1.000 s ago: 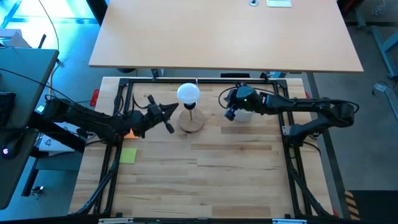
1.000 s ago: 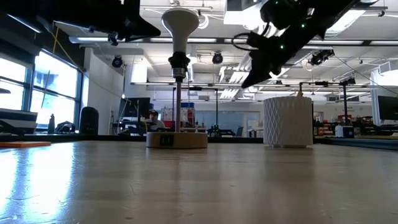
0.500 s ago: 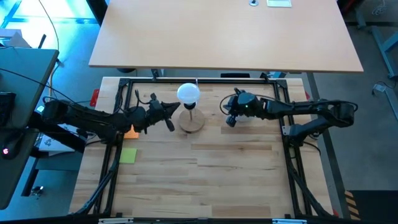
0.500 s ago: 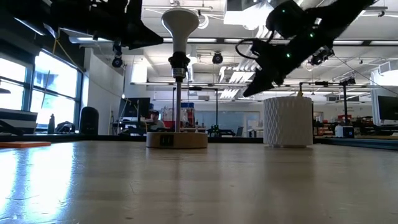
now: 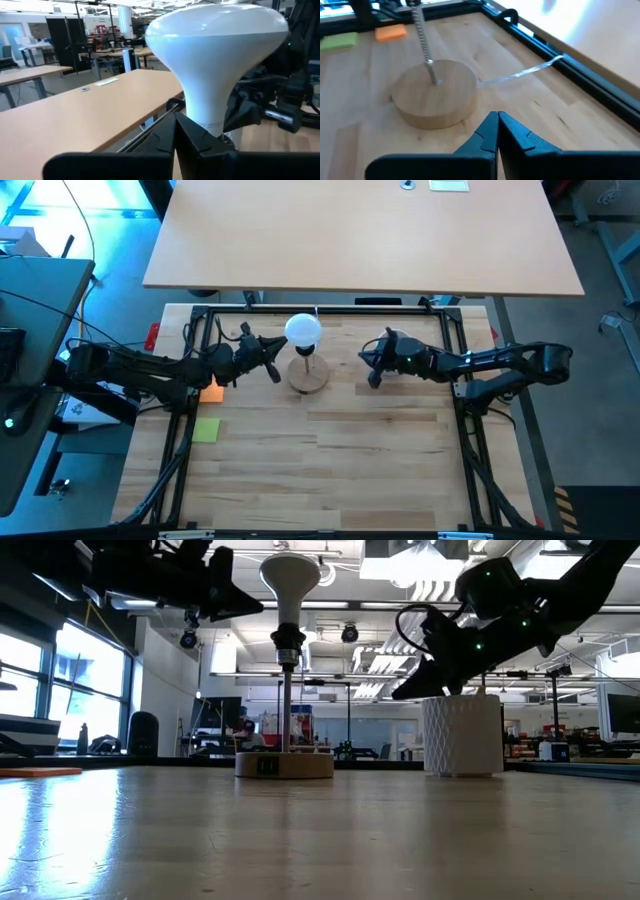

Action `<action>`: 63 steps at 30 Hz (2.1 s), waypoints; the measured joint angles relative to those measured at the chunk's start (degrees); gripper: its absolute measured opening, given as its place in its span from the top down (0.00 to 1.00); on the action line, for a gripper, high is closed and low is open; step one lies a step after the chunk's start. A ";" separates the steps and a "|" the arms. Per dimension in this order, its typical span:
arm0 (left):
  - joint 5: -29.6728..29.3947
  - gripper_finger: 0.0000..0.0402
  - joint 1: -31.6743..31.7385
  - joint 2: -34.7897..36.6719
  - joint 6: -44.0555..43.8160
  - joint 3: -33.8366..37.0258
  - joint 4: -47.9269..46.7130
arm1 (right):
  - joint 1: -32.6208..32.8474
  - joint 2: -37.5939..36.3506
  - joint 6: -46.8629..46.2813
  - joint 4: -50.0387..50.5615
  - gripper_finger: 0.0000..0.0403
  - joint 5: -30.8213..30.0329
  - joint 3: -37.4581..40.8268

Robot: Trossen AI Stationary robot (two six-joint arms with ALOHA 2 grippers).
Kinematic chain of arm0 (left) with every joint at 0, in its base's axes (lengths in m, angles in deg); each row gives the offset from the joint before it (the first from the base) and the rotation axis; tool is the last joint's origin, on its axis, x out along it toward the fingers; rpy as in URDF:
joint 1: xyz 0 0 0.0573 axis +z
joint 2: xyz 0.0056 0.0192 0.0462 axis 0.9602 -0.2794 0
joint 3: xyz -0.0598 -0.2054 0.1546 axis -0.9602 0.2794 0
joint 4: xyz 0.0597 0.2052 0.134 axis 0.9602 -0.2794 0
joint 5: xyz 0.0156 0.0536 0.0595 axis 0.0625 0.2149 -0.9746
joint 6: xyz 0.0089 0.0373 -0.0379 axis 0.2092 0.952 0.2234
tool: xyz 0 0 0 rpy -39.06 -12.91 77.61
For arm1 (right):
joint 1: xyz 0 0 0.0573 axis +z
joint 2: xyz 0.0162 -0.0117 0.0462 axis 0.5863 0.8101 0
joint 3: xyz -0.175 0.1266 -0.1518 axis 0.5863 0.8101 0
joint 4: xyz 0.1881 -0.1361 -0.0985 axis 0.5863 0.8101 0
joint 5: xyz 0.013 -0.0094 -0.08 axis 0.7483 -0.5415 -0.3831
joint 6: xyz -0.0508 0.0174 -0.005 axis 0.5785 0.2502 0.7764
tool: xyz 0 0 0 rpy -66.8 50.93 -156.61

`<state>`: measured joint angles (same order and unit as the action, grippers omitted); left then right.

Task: Screw lightbulb
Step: Remove the lightbulb from the lamp

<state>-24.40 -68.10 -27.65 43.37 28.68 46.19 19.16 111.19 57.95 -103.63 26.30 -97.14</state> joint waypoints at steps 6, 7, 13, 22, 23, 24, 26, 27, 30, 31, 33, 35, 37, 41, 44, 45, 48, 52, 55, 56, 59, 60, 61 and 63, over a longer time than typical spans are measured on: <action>0.04 1.00 -0.11 0.00 0.33 0.00 -0.24 | 0.02 0.05 0.02 -4.00 1.00 0.14 0.05; 0.01 1.00 -0.11 0.00 0.50 0.00 -0.20 | 0.02 0.05 0.02 -4.04 1.00 0.14 0.05; -0.50 1.00 -0.13 0.00 0.66 0.00 -0.26 | 0.02 0.05 0.19 -6.12 1.00 -1.33 0.05; -1.33 1.00 -1.11 0.00 1.64 0.00 -0.50 | 0.02 0.00 1.71 -12.64 1.00 -2.37 0.02; -1.76 1.00 -1.26 0.00 2.06 0.00 -0.50 | 0.00 -0.01 2.22 -13.79 1.00 -2.37 0.02; -2.19 1.00 -1.31 0.00 2.47 0.00 -0.50 | 0.00 -0.02 3.01 -15.05 1.00 -2.37 0.02; -3.26 1.00 -1.29 0.00 2.54 0.00 -0.68 | 0.00 -0.02 4.77 -17.39 1.00 -2.39 -0.02; -4.13 1.00 -1.27 0.00 2.51 0.00 -0.69 | 0.00 -0.02 5.55 -18.17 1.00 -2.37 -0.13; -10.21 1.00 -1.29 0.00 0.14 0.00 -0.96 | -0.15 -0.05 7.67 -18.62 1.00 -2.37 -1.65; -11.91 1.00 -1.28 0.00 -0.25 0.00 -1.22 | -0.15 -0.11 8.39 -18.49 1.00 -2.37 -2.45; -13.68 1.00 -1.25 0.02 -0.42 0.00 -1.79 | -0.15 -0.15 10.18 -18.28 1.00 -2.37 -4.29; -13.77 1.00 -1.25 0.09 -0.99 0.00 -2.51 | -0.15 -0.15 11.93 -18.07 1.00 -2.51 -6.03; -13.77 1.00 -1.18 0.17 -2.47 0.00 -3.63 | -0.15 -0.27 14.42 -17.06 1.00 -4.71 -8.04; -13.79 1.00 -1.14 1.30 -4.60 -0.04 -7.16 | -0.50 -2.43 17.69 -11.66 1.00 -14.07 -12.88; -13.70 1.00 -1.48 2.46 -5.11 -0.04 -9.51 | -2.04 -5.41 21.88 -8.78 1.00 -15.52 -17.39; -13.64 1.00 -1.60 2.86 -5.14 -0.04 -9.72 | -2.69 -6.20 22.72 -8.03 1.00 -14.50 -18.67; -13.53 1.00 -2.00 4.15 -5.95 -0.04 -9.73 | -4.80 -7.28 21.53 -6.65 1.00 -6.02 -21.42; -11.59 1.00 -1.82 5.73 -9.84 -0.27 -10.06 | -5.97 -5.67 13.91 -9.11 1.00 16.41 -22.40; -8.46 1.00 -1.57 6.14 -11.52 -4.22 -15.58 | -2.38 -2.42 15.68 -9.67 1.00 25.01 -22.24; -7.87 1.00 -1.57 6.16 -11.56 -6.26 -19.25 | -0.73 -1.29 17.23 -10.12 1.00 24.77 -22.23; -6.17 1.00 -1.55 5.99 -11.94 -13.14 -31.65 | 3.34 1.25 19.31 -12.88 1.00 18.93 -22.20; -5.69 1.00 -1.55 5.99 -12.07 -15.06 -35.09 | 4.31 1.68 19.25 -13.39 1.00 16.91 -22.21; -5.12 1.00 -1.55 5.99 -12.07 -16.74 -37.74 | 5.18 2.10 19.24 -14.12 1.00 15.84 -22.20; -4.40 1.00 -1.51 6.09 -11.12 -18.01 -39.35 | 6.25 2.47 19.70 -15.66 1.00 15.53 -22.20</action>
<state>-28.80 -69.61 -21.56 32.25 10.67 6.84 25.41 113.67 77.65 -119.29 41.83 -119.35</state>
